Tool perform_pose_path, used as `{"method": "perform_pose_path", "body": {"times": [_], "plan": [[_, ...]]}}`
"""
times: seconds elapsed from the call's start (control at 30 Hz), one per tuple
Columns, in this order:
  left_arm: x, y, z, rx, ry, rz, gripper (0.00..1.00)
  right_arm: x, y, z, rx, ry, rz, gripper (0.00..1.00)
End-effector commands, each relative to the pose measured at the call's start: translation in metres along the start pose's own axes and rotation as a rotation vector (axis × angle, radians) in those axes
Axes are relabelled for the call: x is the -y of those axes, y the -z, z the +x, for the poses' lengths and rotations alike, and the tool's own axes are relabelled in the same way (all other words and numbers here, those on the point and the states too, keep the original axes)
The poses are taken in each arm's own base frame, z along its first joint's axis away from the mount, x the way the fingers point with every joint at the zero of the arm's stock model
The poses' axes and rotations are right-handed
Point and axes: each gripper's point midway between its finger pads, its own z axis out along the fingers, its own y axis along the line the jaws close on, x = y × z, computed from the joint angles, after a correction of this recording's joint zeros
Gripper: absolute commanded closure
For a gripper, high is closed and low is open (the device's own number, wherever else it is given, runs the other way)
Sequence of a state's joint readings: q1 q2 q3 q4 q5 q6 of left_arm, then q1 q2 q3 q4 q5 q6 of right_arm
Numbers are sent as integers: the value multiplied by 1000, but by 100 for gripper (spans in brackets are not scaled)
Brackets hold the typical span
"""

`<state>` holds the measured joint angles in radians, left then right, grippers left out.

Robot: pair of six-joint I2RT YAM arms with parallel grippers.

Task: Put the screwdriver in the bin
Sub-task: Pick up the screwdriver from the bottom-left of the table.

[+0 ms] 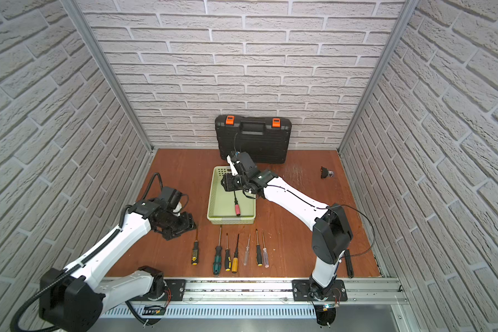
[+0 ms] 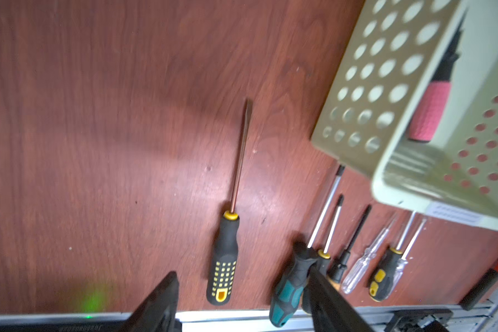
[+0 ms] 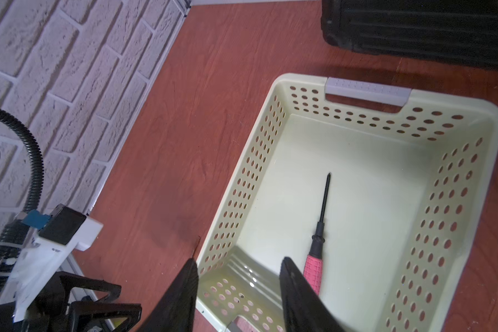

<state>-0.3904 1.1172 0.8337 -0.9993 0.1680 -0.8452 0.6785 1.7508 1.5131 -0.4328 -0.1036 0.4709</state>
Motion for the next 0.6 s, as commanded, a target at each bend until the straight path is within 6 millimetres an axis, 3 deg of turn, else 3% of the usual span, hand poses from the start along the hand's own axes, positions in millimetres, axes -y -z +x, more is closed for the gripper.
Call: {"method": "perform_pose_path", "body": {"times": [0.0,0.23,0.57], "plan": [[-15,-4,28,-61,25,-89,35,-1,10,-1,52,60,-9,52],[-15,-31,57,-114,-81,-204,37,10,8,19,19,38,10,52],[-16,-66,64,-136,-123,-220,41,-13,26,2,91,2,-98,56]]}}
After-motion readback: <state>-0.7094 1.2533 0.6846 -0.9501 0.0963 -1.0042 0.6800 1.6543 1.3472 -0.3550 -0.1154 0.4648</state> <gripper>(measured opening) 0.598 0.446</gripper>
